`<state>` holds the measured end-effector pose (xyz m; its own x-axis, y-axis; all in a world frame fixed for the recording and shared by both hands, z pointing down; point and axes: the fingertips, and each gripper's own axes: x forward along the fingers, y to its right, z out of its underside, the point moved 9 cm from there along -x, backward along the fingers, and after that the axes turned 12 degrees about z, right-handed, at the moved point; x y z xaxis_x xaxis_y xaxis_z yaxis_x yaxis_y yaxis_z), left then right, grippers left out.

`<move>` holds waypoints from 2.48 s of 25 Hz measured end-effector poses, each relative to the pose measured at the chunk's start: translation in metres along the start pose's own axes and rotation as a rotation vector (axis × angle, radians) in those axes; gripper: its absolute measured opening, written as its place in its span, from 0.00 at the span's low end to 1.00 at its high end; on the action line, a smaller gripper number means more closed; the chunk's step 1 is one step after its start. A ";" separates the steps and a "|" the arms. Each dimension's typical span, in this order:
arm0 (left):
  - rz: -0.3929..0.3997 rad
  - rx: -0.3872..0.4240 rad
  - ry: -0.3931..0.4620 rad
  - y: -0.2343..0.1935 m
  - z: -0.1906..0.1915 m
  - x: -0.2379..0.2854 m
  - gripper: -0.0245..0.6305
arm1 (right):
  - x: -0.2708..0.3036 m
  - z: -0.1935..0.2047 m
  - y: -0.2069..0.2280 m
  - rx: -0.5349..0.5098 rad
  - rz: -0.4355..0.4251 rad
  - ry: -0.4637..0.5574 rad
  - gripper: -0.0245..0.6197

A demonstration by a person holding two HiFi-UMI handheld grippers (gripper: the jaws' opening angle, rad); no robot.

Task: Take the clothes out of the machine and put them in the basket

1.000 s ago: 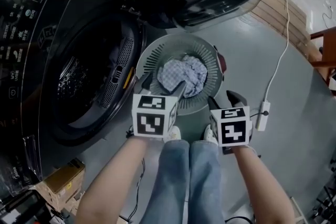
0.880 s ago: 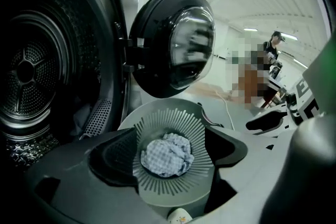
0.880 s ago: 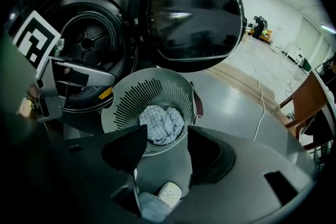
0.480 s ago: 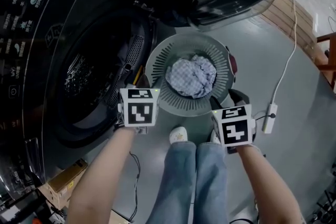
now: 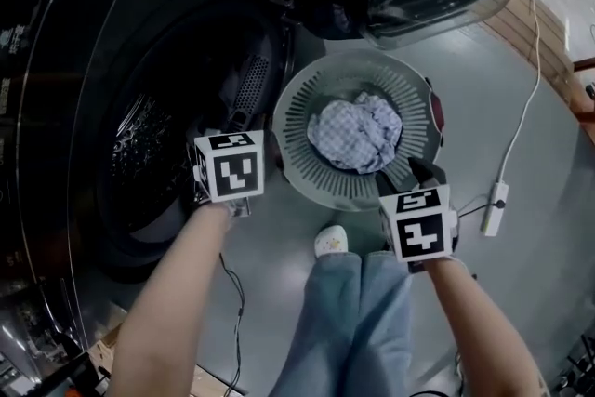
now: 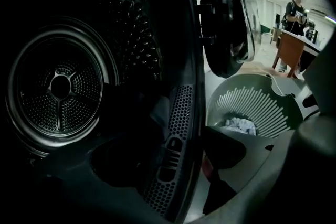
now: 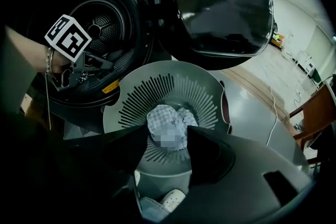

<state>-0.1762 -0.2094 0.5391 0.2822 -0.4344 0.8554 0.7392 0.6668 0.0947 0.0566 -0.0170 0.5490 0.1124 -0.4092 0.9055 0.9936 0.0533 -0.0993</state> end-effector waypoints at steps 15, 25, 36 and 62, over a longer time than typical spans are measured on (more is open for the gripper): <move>0.012 -0.106 -0.013 -0.034 -0.009 0.020 0.05 | 0.018 -0.010 -0.004 0.007 0.017 -0.006 0.38; 0.085 -0.118 0.042 -0.002 -0.015 -0.009 0.05 | -0.007 -0.012 0.001 -0.009 0.009 -0.002 0.37; 0.279 -0.113 0.109 0.072 -0.040 -0.052 0.05 | -0.041 -0.021 0.029 -0.024 0.022 0.037 0.36; 0.855 -0.051 0.086 0.245 -0.066 -0.071 0.05 | -0.062 0.028 0.105 0.188 0.080 -0.011 0.32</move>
<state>0.0247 -0.0550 0.4676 0.7983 0.1590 0.5808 0.2775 0.7588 -0.5892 0.1537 0.0398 0.4940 0.1895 -0.3868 0.9025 0.9625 0.2551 -0.0928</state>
